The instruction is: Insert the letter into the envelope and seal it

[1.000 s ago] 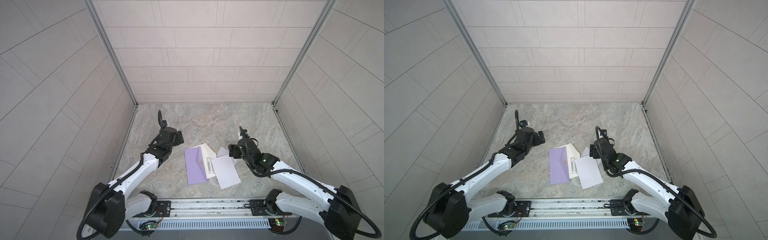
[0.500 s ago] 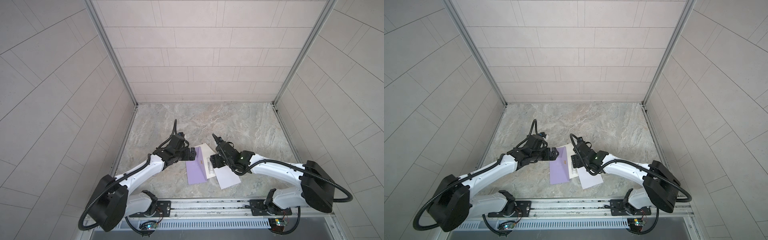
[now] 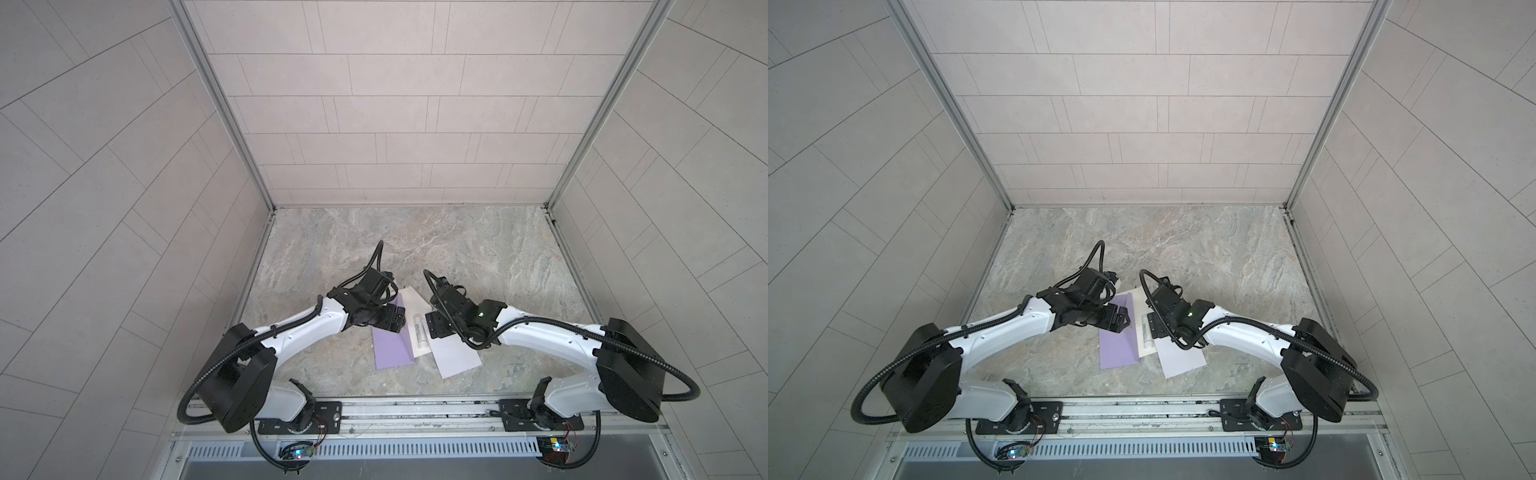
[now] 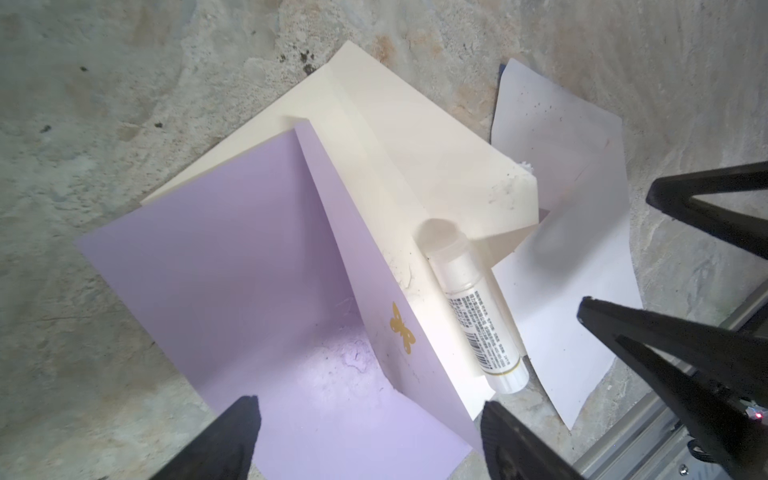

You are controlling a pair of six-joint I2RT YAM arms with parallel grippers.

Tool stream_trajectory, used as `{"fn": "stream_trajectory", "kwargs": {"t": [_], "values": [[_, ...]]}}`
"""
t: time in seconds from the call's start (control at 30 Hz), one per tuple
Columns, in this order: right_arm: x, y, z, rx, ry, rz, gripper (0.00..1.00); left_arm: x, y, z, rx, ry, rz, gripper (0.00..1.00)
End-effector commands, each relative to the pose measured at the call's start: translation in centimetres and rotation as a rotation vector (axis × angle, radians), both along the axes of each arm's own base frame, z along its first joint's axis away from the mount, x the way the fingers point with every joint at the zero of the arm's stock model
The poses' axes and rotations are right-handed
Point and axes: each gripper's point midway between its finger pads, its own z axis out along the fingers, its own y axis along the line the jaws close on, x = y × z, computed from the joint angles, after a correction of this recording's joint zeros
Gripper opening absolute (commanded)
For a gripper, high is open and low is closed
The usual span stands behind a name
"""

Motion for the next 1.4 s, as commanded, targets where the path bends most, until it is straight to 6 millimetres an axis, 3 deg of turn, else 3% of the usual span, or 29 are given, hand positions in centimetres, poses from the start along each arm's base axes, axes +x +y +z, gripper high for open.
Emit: {"fn": "stream_trajectory", "kwargs": {"t": [0.0, 0.23, 0.5, 0.7, 0.83, 0.97, 1.1, 1.37], "values": [[0.2, -3.0, 0.2, -0.030, 0.008, -0.112, 0.84, 0.0, -1.1, 1.3, -0.027, -0.012, -0.059, 0.89], [-0.8, -6.0, -1.6, 0.076, 0.098, -0.163, 0.86, -0.2, -3.1, 3.1, -0.039, -0.050, -0.154, 0.89], [-3.1, -8.3, -2.3, 0.315, 0.174, -0.214, 0.88, 0.3, -8.3, 3.9, -0.033, -0.085, -0.304, 0.89], [-6.7, -11.2, -2.9, 0.224, 0.247, -0.273, 0.87, 1.1, -12.2, 3.7, 0.006, -0.109, -0.398, 0.89], [-9.6, -11.1, -4.2, 0.289, 0.365, -0.336, 0.86, 1.1, -14.0, 2.9, 0.025, -0.084, -0.445, 0.89], [-12.4, -10.0, -5.5, 0.408, 0.504, -0.403, 0.84, 0.9, -14.4, 1.5, 0.061, -0.045, -0.478, 0.87], [-13.1, -8.4, -5.3, 0.538, 0.545, -0.400, 0.84, 0.5, -14.1, 0.7, 0.094, -0.010, -0.510, 0.85], [-13.8, -8.2, -6.4, 0.593, 0.588, -0.480, 0.84, 0.3, -13.2, -0.1, 0.142, 0.018, -0.508, 0.82]]}}
